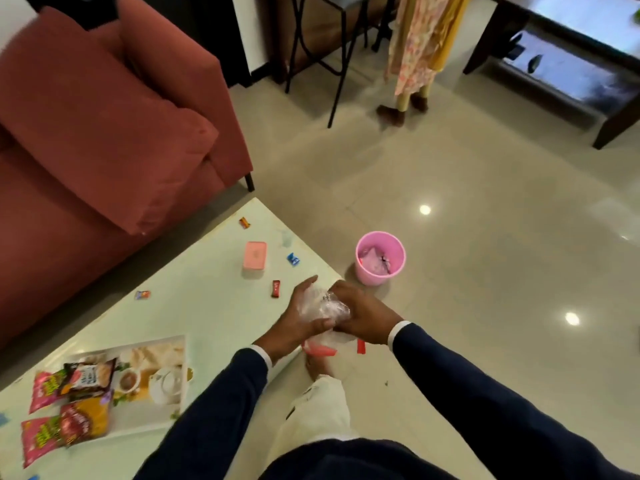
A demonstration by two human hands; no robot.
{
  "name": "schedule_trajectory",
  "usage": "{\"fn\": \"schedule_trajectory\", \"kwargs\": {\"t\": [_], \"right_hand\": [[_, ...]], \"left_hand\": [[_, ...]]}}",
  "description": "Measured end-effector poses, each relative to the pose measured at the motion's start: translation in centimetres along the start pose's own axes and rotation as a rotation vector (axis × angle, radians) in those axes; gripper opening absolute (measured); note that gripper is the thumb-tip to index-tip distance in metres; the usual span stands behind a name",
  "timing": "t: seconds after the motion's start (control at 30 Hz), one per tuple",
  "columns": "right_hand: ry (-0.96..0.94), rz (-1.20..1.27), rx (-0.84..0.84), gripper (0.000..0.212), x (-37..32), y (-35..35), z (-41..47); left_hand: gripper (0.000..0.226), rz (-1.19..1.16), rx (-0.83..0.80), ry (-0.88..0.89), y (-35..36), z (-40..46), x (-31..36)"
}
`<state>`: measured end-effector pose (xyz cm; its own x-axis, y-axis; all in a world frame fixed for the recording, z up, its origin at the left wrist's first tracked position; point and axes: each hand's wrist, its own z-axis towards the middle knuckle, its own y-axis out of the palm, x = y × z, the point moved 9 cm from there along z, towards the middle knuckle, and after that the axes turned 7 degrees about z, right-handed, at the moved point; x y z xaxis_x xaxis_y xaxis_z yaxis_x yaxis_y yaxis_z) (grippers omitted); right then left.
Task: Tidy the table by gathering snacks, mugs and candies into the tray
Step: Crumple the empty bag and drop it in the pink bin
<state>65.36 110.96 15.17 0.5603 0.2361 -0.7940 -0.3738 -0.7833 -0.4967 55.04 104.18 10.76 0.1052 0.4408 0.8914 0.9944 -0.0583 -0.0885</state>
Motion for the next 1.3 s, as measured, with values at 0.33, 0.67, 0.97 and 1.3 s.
{"fn": "schedule_trajectory", "kwargs": {"t": [0.33,0.67,0.97,1.3], "right_hand": [[0.478,0.538,0.199,0.08,12.8,-10.7,2.8],[0.603,0.971,0.294,0.081,29.5,-15.0,9.8],[0.605,0.36,0.204,0.049,49.0,-18.2,23.9],[0.091,-0.596,0.079,0.049,57.9,-13.6,36.3]], "left_hand": [[0.06,-0.062,0.371,-0.101,0.0,13.7,3.6],[0.07,0.274,-0.086,-0.133,12.9,26.8,-0.1],[0.051,0.376,0.198,-0.383,14.4,41.3,-14.8],[0.07,0.773,0.287,-0.368,12.8,53.9,-26.7]]}}
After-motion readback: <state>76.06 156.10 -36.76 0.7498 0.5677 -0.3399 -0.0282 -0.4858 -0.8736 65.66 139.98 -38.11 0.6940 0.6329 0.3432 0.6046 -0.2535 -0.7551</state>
